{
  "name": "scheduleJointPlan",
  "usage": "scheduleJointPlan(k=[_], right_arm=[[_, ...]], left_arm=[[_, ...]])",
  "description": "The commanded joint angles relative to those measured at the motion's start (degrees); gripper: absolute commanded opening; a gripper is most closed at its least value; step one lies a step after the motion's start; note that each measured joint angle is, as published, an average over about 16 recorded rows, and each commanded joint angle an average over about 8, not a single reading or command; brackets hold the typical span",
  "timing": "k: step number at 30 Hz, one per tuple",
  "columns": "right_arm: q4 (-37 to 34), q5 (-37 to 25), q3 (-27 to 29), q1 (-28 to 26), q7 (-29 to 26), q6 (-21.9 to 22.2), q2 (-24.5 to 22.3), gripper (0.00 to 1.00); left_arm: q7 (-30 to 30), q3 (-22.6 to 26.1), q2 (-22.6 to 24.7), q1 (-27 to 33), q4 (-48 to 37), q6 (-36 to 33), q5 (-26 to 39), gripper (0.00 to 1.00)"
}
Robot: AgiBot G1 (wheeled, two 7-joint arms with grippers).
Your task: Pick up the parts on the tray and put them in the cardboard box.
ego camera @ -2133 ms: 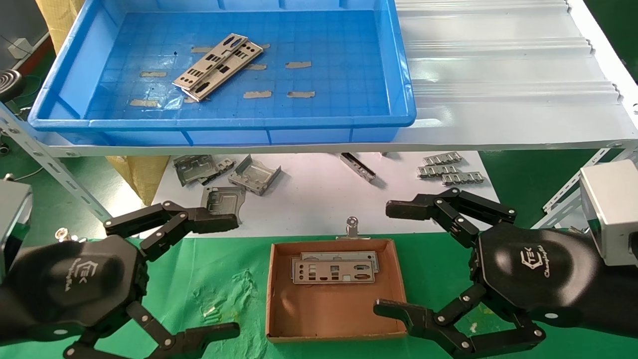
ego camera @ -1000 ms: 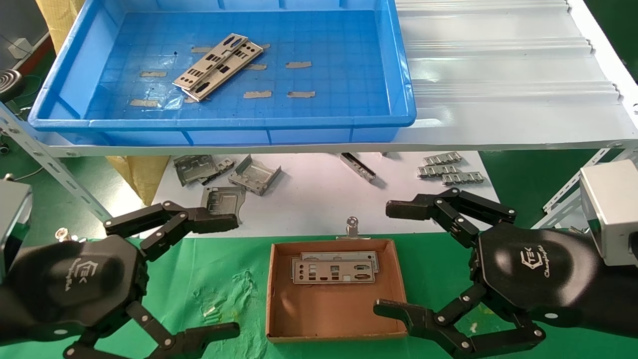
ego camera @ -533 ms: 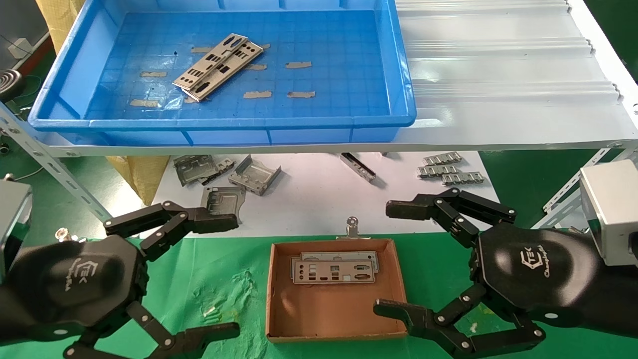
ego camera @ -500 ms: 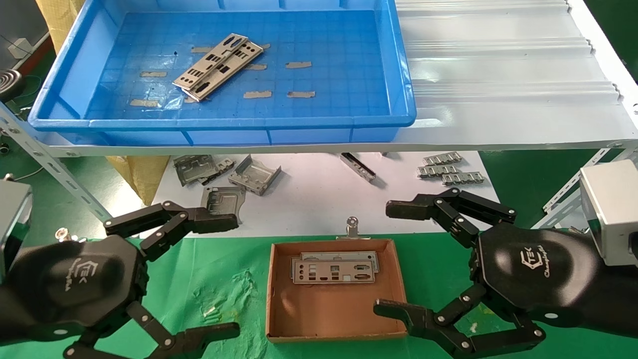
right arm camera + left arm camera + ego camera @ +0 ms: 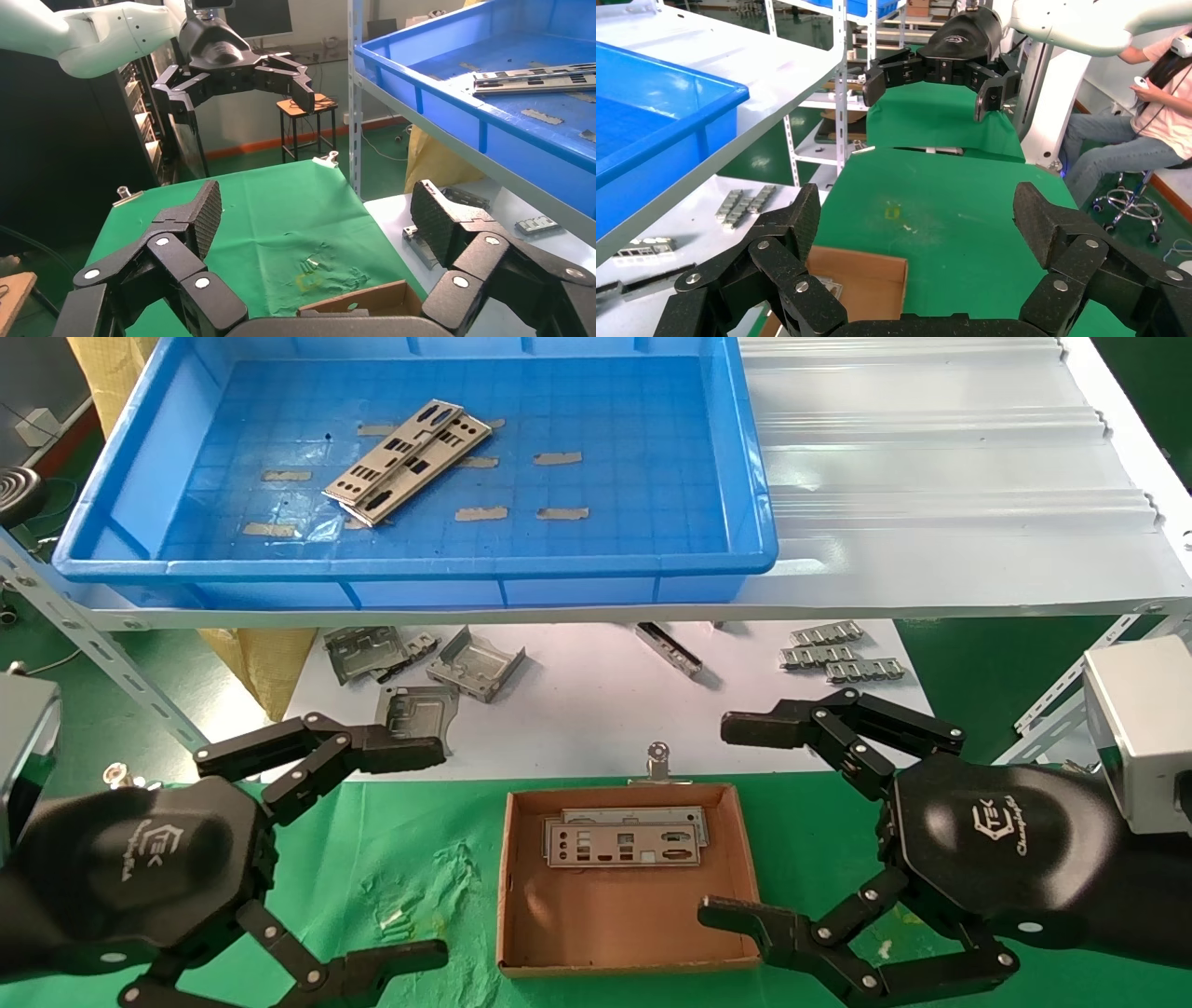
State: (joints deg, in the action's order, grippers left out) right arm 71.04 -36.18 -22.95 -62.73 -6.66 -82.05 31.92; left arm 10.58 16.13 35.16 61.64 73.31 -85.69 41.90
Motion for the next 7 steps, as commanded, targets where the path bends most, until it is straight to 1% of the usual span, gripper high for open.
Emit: scheduleJointPlan(k=[1,7], right_arm=[[0.0,0.0,0.0,0.0,0.0,0.0,0.0,1.00],[0.0,0.0,0.0,0.0,0.0,0.0,0.0,1.00]], left_arm=[[0.0,0.0,0.0,0.0,0.0,0.0,0.0,1.00],[0.0,0.0,0.0,0.0,0.0,0.0,0.0,1.00]])
